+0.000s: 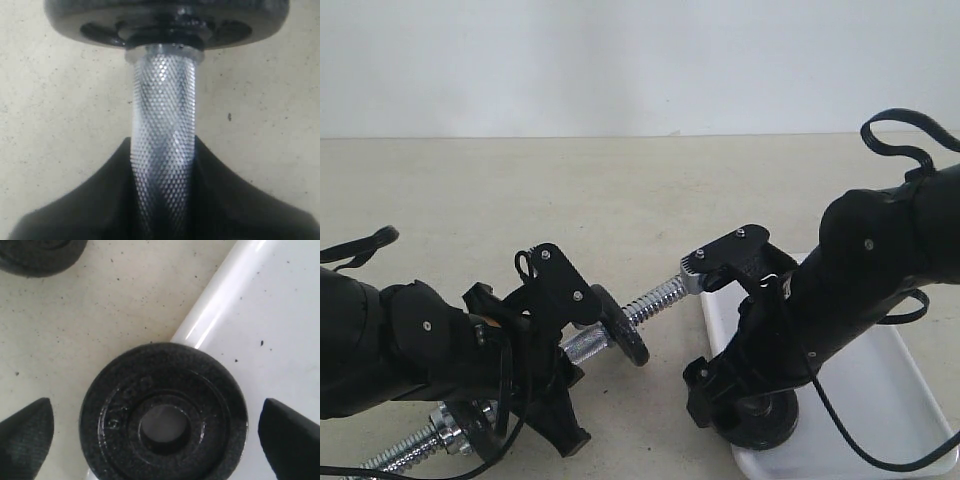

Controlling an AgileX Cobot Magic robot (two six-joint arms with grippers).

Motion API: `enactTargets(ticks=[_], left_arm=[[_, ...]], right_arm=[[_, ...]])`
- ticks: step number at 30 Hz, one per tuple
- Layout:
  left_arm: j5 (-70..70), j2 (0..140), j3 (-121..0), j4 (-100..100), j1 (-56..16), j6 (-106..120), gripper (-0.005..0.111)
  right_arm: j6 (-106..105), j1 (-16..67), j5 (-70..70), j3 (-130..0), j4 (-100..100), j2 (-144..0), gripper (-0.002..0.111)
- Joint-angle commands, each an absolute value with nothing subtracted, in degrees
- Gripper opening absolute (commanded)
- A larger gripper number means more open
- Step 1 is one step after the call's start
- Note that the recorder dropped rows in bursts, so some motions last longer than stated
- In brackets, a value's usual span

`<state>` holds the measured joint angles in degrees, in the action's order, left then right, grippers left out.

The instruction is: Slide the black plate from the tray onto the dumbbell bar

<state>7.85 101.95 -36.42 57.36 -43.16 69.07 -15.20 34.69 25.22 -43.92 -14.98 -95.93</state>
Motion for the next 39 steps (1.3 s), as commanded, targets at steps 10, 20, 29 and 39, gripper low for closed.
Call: enactTargets(ticks=[10,20,29,39], left_arm=[[5.5,102.4,-35.6,57.6,-43.0,70.0,0.004],[4.9,102.4,-35.6,57.6,-43.0,70.0,0.004],[4.9,102.4,-35.6,57.6,-43.0,70.0,0.004],[4.7,102.4,-35.6,57.6,-43.0,70.0,0.004]], right_arm=[[-15.3,34.2,24.6,-44.1,-14.7,-96.2,0.105],[-15.3,34.2,24.4,-44.1,-14.7,-100.0,0.105],[-15.3,34.2,24.6,-44.1,-14.8,-101.3,0.105],[-15.3,34.2,24.9,-44.1,-15.4,-101.3,0.105]])
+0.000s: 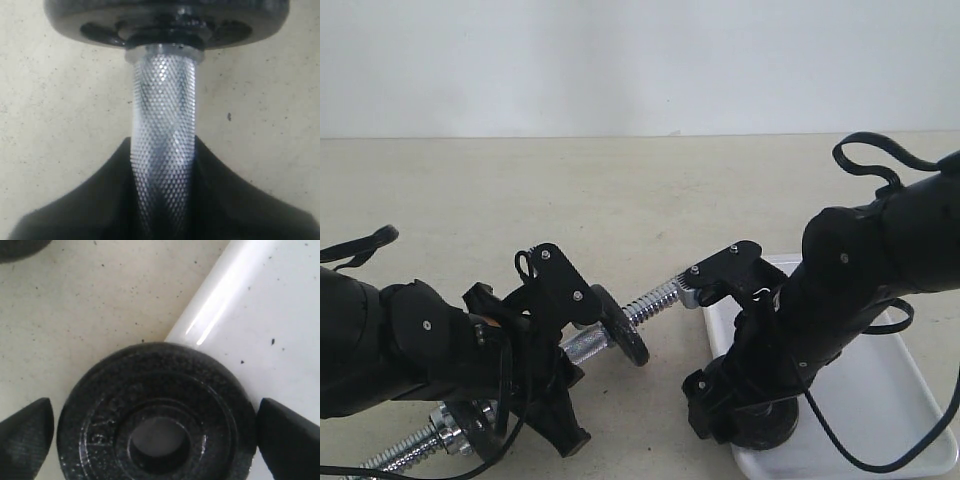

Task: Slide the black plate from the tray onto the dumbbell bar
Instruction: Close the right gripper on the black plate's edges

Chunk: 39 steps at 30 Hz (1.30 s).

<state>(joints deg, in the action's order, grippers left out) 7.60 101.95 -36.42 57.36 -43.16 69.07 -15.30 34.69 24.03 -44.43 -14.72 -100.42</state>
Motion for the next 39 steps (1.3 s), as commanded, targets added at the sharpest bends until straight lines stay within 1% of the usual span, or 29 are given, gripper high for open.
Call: enactTargets(ticks=[1,29,31,32,33,34,35,36,37,38,39], left_arm=[[4.7,102.4,-35.6,57.6,-43.0,70.0,0.004],[4.4,102.4,-35.6,57.6,-43.0,70.0,0.004],[4.2,102.4,-35.6,57.6,-43.0,70.0,0.004],[4.2,102.4,-35.6,57.6,-43.0,70.0,0.004],[4.2,102.4,-35.6,57.6,-43.0,70.0,0.004],[4.2,102.4,-35.6,57.6,-43.0,70.0,0.004],[4.2,102.4,-35.6,57.6,-43.0,70.0,0.004],[4.2,102.4,-35.6,57.6,-43.0,70.0,0.004],[4.2,102.4,-35.6,57.6,-43.0,70.0,0.004],[4.2,102.4,-35.6,57.6,-43.0,70.0,0.004],[4.2,102.4,-35.6,57.6,-43.0,70.0,0.004]], right_arm=[[-15.0,34.2,25.0,-44.1,-16.2,-101.3,0.105],[-15.1,34.2,28.6,-44.1,-14.5,-101.3,0.105],[-15.1,34.2,28.6,-44.1,-14.5,-101.3,0.098],[-15.1,34.2,28.5,-44.1,-14.5,-101.3,0.085],[-15.1,34.2,28.4,-44.1,-14.5,-101.3,0.077],[-15.1,34.2,27.6,-44.1,-14.5,-101.3,0.057],[-15.1,34.2,27.4,-44.1,-14.5,-101.3,0.050],[-14.9,34.2,26.2,-44.1,-14.7,-101.3,0.035],[-14.2,34.2,25.8,-44.1,-14.8,-101.3,0.023],[-13.4,34.2,25.8,-44.1,-14.8,-101.3,0.016],[-13.4,34.2,25.8,-44.1,-14.8,-101.3,0.002]])
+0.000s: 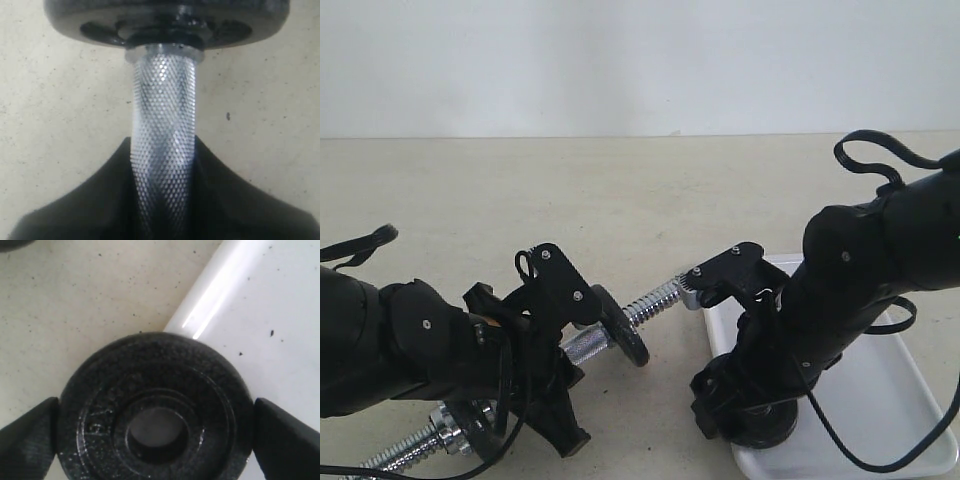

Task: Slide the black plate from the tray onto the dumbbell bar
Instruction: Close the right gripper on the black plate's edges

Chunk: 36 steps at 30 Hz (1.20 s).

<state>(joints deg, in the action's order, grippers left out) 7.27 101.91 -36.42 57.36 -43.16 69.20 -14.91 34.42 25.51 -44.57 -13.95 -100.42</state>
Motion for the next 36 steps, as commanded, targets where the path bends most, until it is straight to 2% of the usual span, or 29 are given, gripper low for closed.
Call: enactTargets(ticks=[1,24,36], left_arm=[[4.2,102.4,-35.6,57.6,-43.0,70.0,0.004],[5.1,102.3,-35.7,57.6,-43.0,69.0,0.004],[7.0,95.9,-35.7,57.6,-43.0,69.0,0.004]], right_arm=[[-13.1,34.2,25.7,-44.1,-14.9,-101.3,0.000],[-16.0,34.2,24.2,-44.1,-14.7,-101.3,0.000],[-17.1,34.2,24.2,-44.1,-14.7,-98.3,0.000]])
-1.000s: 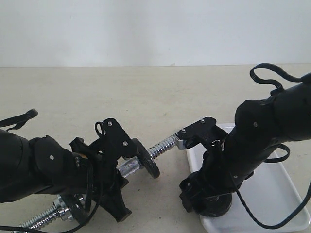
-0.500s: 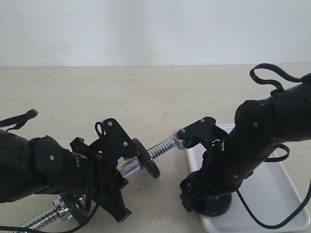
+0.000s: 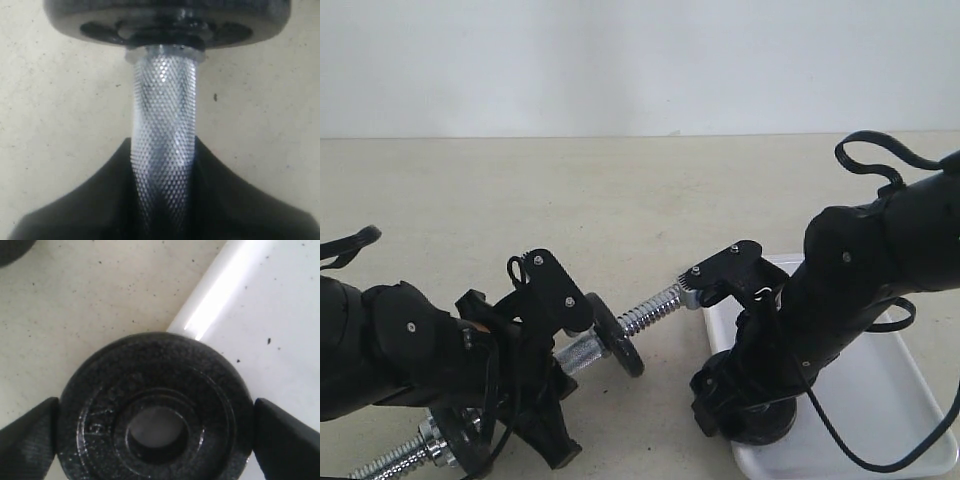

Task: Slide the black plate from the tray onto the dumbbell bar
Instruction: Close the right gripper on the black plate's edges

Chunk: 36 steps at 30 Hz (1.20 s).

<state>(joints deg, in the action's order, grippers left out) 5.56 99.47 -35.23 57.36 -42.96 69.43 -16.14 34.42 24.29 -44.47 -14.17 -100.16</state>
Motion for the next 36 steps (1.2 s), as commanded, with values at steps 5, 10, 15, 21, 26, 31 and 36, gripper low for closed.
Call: enactTargets(ticks=[5,10,15,21,26,31,36], left_arm=[[7.0,94.1,-35.7,57.7,-43.0,69.0,0.004],[7.4,93.7,-35.7,57.8,-43.0,69.0,0.004],[7.4,93.7,-35.7,57.8,-43.0,69.0,0.004],[7.3,93.7,-35.7,58.0,-43.0,69.0,0.004],[7.3,93.7,-35.7,58.0,-43.0,69.0,0.004],[7.2,93.7,-35.7,58.0,-43.0,69.0,0.004],[5.5,92.4,-35.6,57.8,-43.0,69.0,0.004]], right_arm=[[-17.1,34.2,23.7,-44.1,-12.7,-96.4,0.000],[-17.1,34.2,23.7,-44.1,-12.4,-96.4,0.000],[-17.1,34.2,24.8,-44.1,-9.4,-96.4,0.000],[-16.9,32.9,28.2,-44.1,-5.5,-95.6,0.000],[-17.1,29.0,28.6,-44.1,-5.6,-92.2,0.000],[-26.2,25.7,29.8,-44.1,-11.8,-90.1,0.000],[-45.9,22.1,32.9,-44.1,-31.8,-89.9,0.000]])
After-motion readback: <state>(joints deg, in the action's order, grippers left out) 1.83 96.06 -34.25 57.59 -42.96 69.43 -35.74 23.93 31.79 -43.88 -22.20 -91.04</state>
